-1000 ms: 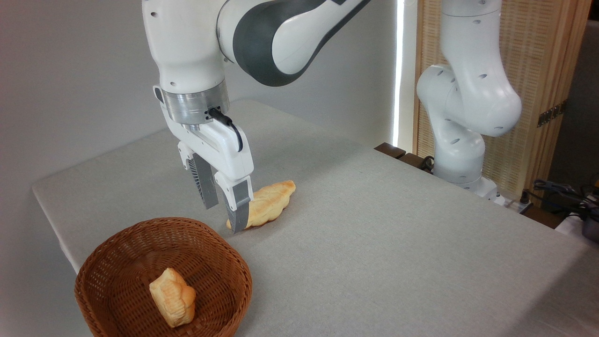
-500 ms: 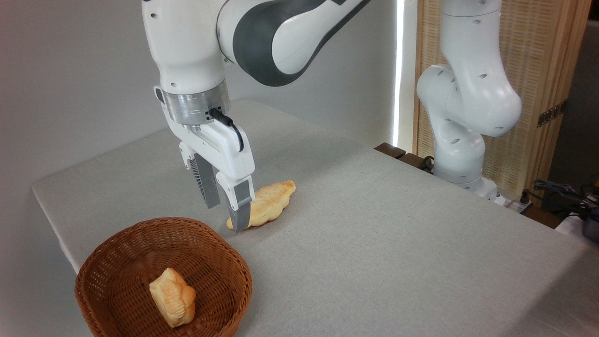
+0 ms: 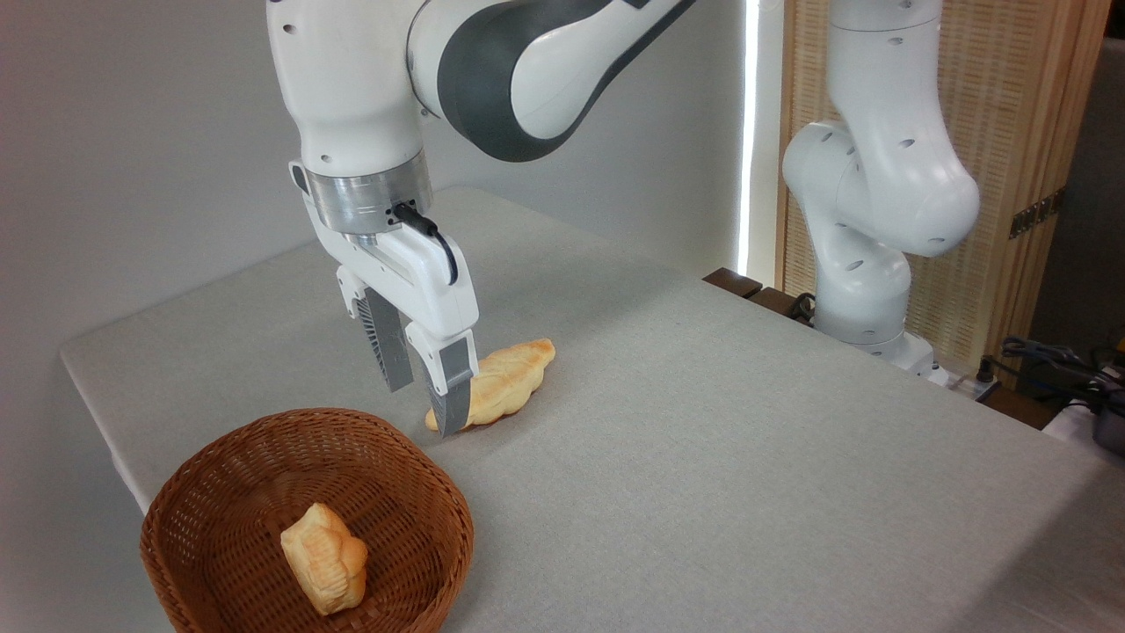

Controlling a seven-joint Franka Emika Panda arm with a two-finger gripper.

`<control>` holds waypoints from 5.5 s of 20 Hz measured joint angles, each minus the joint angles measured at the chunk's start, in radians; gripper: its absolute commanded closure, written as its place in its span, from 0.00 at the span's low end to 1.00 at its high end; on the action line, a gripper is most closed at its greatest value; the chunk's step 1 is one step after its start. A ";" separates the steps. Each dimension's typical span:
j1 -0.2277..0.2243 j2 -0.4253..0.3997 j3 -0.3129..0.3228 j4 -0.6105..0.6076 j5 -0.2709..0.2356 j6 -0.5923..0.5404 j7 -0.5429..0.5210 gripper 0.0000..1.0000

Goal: Put bread into the basket

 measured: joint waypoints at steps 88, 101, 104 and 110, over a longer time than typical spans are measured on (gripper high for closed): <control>-0.098 0.009 -0.081 -0.182 0.015 -0.012 -0.121 0.67; -0.086 -0.048 -0.013 -0.082 0.012 -0.032 -0.043 0.66; -0.083 -0.054 0.033 -0.027 -0.040 -0.026 0.035 0.53; -0.084 -0.020 0.050 -0.012 -0.094 0.216 0.082 0.39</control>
